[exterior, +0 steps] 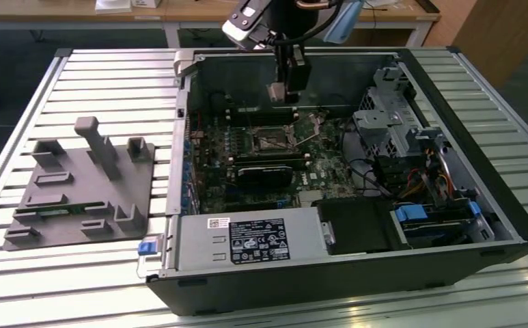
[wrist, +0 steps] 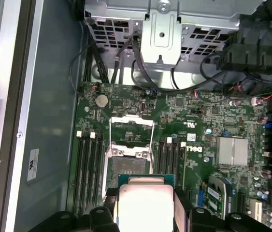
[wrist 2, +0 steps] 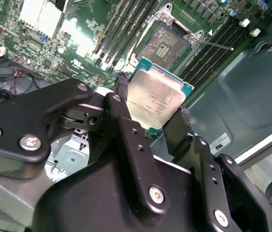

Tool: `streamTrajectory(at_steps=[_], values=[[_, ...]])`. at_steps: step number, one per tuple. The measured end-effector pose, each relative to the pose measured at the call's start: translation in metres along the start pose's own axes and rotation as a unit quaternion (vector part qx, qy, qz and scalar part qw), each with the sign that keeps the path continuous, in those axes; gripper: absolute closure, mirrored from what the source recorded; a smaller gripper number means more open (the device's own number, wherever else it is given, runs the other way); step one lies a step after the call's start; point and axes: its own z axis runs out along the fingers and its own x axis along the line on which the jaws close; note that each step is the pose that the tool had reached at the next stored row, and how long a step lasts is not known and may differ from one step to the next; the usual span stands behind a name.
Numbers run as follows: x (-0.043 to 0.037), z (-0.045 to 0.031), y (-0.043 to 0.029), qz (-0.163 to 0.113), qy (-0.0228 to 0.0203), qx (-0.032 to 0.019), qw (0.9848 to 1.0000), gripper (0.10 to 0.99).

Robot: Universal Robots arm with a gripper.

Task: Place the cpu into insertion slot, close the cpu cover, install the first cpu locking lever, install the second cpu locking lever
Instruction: 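Place the cpu into insertion slot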

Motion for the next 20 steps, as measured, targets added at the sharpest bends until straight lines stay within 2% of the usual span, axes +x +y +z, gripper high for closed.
streamTrajectory(at_steps=[4,20], values=[[0.0046,0.0066,-0.0003,0.0,0.0,0.0,1.0,0.545],[0.005,0.0181,-0.0012,0.0,0.0,0.0,1.0,0.545]])
